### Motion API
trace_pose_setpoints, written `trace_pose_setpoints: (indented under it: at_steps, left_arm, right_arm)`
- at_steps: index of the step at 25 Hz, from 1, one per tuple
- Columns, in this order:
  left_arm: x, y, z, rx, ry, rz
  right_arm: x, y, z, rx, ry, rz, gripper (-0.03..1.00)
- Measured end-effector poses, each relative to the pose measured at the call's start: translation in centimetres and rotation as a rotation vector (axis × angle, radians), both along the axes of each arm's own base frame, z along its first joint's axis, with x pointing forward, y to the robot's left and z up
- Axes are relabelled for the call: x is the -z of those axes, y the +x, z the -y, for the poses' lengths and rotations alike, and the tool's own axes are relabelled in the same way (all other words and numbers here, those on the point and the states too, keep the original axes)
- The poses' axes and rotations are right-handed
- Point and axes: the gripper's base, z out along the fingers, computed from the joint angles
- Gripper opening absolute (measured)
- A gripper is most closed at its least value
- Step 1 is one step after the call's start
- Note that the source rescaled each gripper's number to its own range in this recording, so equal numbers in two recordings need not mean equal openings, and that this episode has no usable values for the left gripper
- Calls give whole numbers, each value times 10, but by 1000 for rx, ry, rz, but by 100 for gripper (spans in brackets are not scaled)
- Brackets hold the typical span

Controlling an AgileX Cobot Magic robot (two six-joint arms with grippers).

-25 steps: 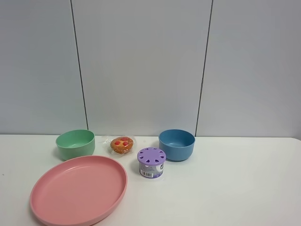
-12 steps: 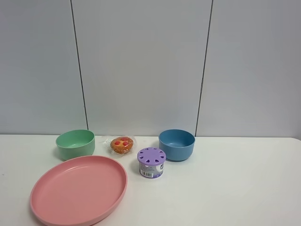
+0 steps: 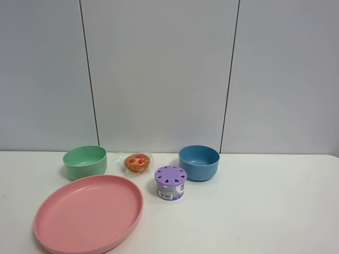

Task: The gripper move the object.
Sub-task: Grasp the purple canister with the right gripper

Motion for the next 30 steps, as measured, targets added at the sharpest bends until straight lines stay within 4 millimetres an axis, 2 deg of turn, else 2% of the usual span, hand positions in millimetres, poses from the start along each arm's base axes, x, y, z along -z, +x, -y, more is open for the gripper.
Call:
trace_pose_setpoints:
  at_steps: [2, 5, 8, 13, 15, 18, 21, 27, 30]
  left_arm:
    - [0, 0, 0, 0, 0, 0]
    - [0, 0, 0, 0, 0, 0]
    - [0, 0, 0, 0, 0, 1]
    - [0, 0, 0, 0, 0, 1]
    - [0, 0, 0, 0, 0, 2]
    - [0, 0, 0, 0, 0, 2]
    - [0, 0, 0, 0, 0, 2]
    - [0, 0, 0, 0, 0, 2]
    - [0, 0, 0, 0, 0, 2]
  right_arm:
    - [0, 2, 0, -3, 5, -16, 94]
    - [-6, 18, 0, -37, -53, -139, 94]
    - [-35, 43, -1, -109, -127, -179, 94]
    - [-103, 89, -12, -213, -69, 1, 94]
    - [-118, 111, -18, -268, -14, 6, 94]
    - [-124, 148, -31, -398, 16, -50, 90]
    - [-124, 185, -61, -578, -16, -106, 90]
    - [-116, 246, -150, -850, -100, -208, 88]
    - [-105, 274, -192, -905, -146, -255, 78]
